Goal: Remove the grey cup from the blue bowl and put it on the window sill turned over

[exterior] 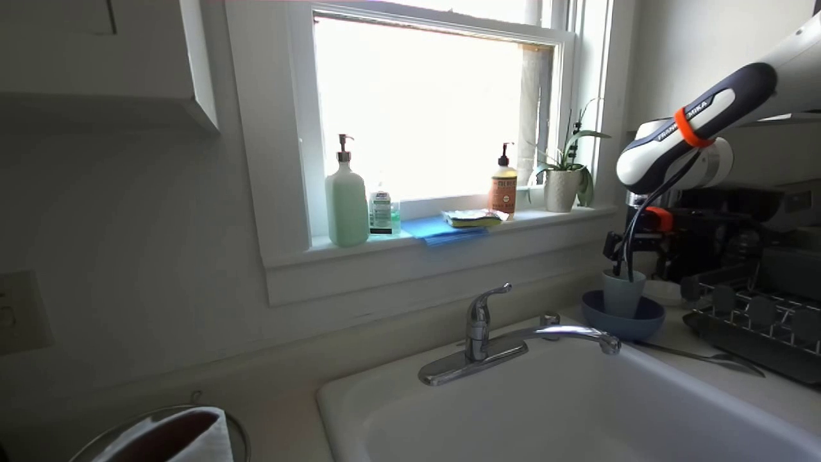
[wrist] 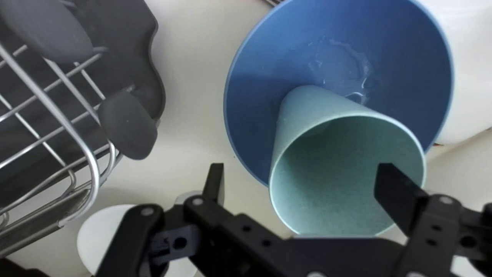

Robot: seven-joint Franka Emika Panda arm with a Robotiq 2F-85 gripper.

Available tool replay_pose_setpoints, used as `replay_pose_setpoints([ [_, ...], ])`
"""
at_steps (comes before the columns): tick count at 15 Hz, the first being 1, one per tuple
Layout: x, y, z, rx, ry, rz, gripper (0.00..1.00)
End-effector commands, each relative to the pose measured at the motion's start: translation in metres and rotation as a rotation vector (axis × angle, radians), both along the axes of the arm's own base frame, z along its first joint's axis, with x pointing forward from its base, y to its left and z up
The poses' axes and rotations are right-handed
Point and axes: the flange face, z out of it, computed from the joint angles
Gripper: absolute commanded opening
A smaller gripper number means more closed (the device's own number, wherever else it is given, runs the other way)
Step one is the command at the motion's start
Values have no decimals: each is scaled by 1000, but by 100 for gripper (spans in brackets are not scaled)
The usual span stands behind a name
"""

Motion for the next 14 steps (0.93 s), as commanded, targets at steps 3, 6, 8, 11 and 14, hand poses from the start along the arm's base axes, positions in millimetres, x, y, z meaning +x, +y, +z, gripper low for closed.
replay_pose_setpoints([
  [3,22,-17,-14,37,84,-54,71],
  [6,25,-19,-14,67,130,-40,56],
  [8,27,-16,-11,86,173,-23,41],
  [11,27,-13,-12,123,232,-12,20],
  [14,24,-12,-3,134,247,-6,1],
])
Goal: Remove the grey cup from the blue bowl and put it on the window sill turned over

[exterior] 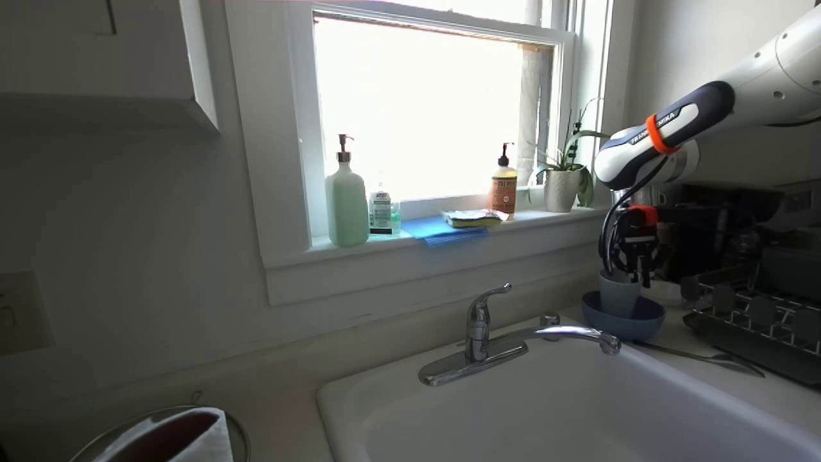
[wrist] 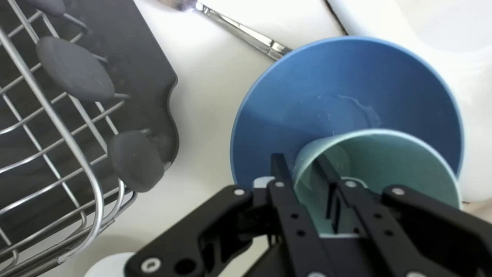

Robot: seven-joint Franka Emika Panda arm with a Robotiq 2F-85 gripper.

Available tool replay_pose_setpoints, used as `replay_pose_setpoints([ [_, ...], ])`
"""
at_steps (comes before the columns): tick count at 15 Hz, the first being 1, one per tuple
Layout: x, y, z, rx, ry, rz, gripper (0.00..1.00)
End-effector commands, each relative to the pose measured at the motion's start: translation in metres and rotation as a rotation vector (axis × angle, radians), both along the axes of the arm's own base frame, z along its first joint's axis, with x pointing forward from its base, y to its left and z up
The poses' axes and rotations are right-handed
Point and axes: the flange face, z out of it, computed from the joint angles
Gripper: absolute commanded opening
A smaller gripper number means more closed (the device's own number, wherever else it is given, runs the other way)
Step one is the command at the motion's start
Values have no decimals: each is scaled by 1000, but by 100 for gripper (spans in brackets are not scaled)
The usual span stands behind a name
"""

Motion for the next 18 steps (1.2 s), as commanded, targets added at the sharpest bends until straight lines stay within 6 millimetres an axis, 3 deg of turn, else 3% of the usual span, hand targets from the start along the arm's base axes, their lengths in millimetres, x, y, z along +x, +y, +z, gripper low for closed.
replay_pose_setpoints([
  [1,-2,-5,13,2,26,21,0],
  [10,-16,14,65,-63,36,187,1],
  [15,-34,50,79,-34,131,385,1],
  [18,-56,74,90,-36,232,526,1],
])
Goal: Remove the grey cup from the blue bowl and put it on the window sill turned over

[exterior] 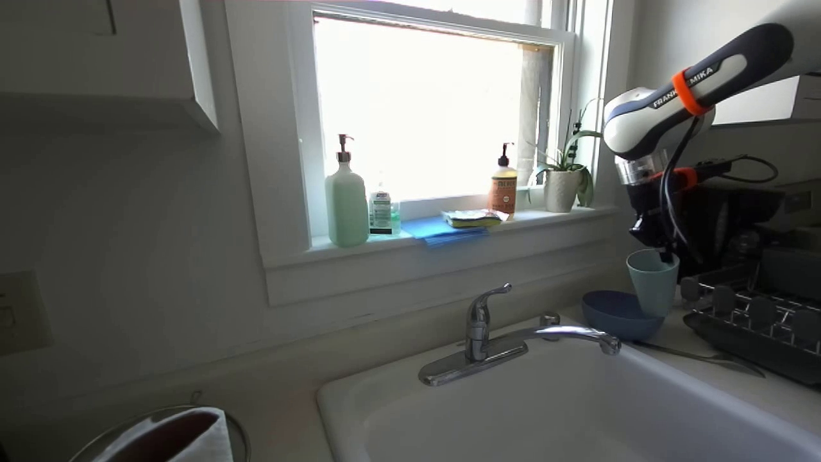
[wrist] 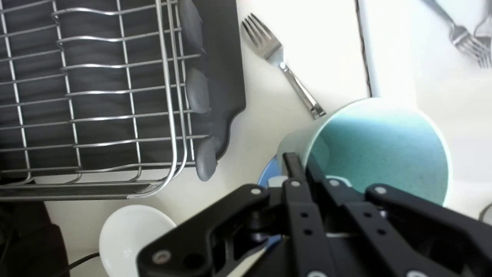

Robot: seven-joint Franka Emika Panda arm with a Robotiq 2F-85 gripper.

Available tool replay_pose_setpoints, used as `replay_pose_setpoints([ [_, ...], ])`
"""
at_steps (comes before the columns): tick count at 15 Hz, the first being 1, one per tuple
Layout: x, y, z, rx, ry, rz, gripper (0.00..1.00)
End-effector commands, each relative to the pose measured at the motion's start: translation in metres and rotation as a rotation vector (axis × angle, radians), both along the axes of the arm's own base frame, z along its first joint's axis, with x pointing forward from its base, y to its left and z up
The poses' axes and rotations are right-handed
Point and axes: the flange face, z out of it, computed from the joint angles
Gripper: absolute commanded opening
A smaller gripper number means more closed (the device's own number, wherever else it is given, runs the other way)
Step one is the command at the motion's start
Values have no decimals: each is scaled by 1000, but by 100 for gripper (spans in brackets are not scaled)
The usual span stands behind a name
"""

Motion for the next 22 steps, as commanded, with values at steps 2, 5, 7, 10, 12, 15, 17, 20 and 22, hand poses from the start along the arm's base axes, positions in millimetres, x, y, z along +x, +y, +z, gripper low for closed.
replay_pose_setpoints([
  [2,-44,40,20,-36,155,208,1],
  [5,-58,66,18,-91,257,330,1],
  [7,-63,84,3,-120,308,415,1],
  [10,-62,113,-27,-113,349,524,1],
  [12,-60,130,-49,-118,344,597,1],
  [15,-59,149,-80,-177,351,700,1],
  [17,-57,157,-96,-224,347,758,1],
  [20,-57,163,-115,-290,344,823,1],
  [22,-56,164,-120,-324,358,842,14],
])
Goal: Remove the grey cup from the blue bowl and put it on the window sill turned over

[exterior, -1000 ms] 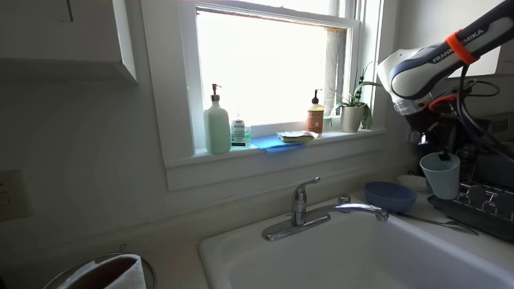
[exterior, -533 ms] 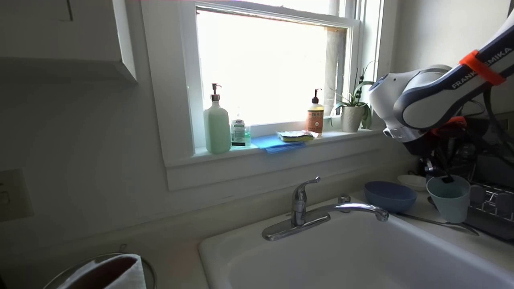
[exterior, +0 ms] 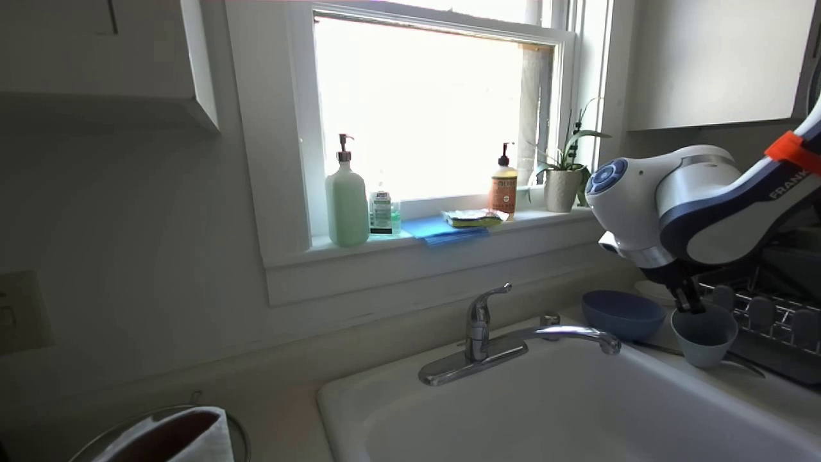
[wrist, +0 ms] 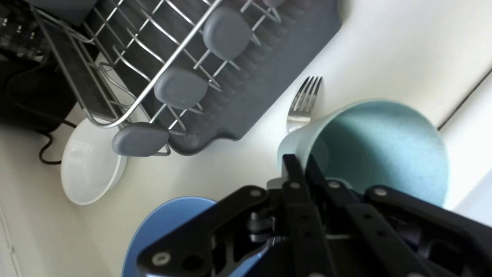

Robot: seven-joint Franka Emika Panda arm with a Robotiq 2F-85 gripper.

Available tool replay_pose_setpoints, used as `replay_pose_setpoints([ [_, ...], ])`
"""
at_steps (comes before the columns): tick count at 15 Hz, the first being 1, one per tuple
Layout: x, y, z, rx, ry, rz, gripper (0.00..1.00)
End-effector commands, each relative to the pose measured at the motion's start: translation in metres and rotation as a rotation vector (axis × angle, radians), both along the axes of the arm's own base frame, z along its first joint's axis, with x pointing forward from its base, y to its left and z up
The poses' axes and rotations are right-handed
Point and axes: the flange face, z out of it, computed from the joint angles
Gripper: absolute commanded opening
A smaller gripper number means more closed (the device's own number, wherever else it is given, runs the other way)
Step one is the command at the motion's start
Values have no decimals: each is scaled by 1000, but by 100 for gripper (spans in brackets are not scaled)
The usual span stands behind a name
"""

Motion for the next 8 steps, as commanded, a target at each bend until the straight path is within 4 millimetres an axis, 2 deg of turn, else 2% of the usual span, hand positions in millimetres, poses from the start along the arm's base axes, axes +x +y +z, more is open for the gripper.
replay_pose_setpoints([
  [1,-1,5,-17,-49,-11,50,31],
  [6,1,4,-34,-39,13,31,63],
  [8,4,3,-35,-31,20,20,78],
])
